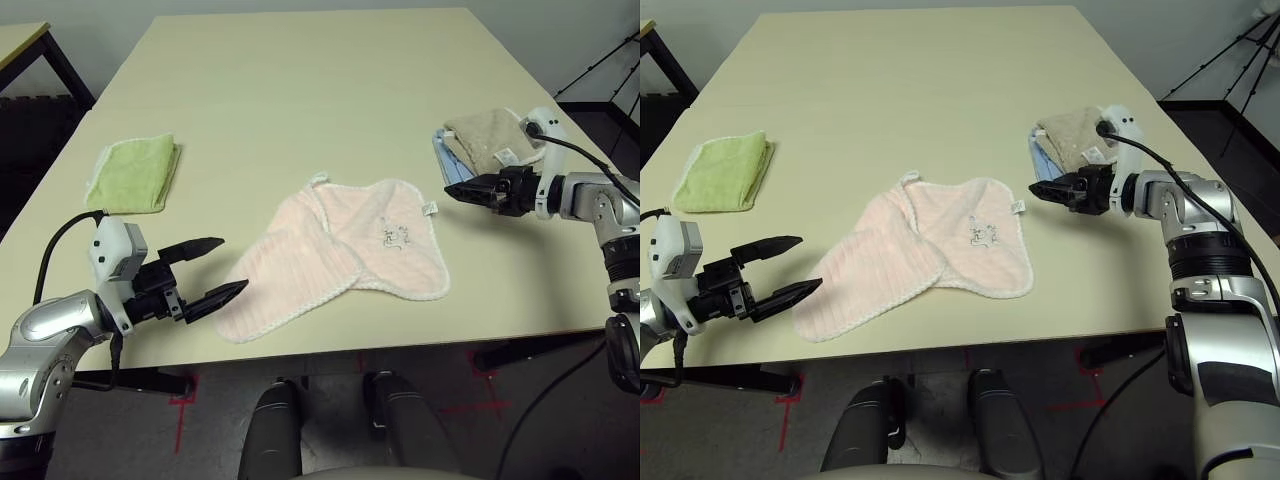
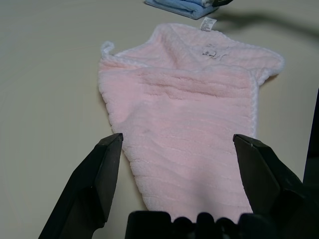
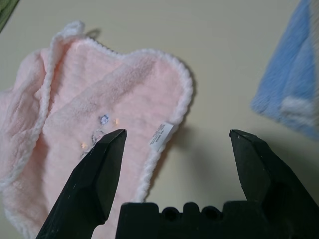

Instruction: Fold the towel and set it aside.

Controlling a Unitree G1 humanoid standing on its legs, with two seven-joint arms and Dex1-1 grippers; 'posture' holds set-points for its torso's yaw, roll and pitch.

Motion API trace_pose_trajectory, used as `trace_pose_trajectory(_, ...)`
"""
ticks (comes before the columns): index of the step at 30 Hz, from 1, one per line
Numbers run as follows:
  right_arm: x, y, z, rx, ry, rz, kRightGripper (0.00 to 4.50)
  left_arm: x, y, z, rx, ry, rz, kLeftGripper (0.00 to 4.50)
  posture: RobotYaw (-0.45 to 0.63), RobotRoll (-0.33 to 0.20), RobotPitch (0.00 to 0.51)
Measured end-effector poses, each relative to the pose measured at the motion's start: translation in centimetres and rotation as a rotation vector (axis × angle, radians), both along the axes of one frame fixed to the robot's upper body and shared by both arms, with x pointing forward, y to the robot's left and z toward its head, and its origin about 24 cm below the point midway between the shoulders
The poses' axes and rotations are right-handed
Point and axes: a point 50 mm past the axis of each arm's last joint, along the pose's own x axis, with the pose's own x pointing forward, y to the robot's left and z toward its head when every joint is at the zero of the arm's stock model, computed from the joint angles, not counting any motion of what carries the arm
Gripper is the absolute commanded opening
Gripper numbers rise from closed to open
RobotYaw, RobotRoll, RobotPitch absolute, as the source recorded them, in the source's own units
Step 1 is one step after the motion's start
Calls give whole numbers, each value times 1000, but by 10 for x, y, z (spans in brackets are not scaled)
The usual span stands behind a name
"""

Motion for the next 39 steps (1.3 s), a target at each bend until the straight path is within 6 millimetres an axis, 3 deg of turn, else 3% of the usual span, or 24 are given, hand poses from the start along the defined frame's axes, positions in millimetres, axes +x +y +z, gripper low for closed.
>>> trace_pose_trajectory(7, 4, 17, -22, -33, 48, -17, 4480, -1, -1, -1, 2, 4, 6, 4500, 2, 0, 140)
trace_pose_trajectory(26, 35, 50, -23, -30, -7, -50, 4480, -6, 0, 0, 12, 18, 27, 4500, 19, 0, 139)
trace_pose_trajectory(30, 36, 56, -23, -32, -16, -38, 3561, -5, 0, 0, 12, 22, 29, 4500, 22, 0, 140)
trace_pose_trajectory(39, 38, 54, -28, -64, -28, -54, 71, -5, 0, -1, 12, 26, 38, 4500, 24, 0, 140)
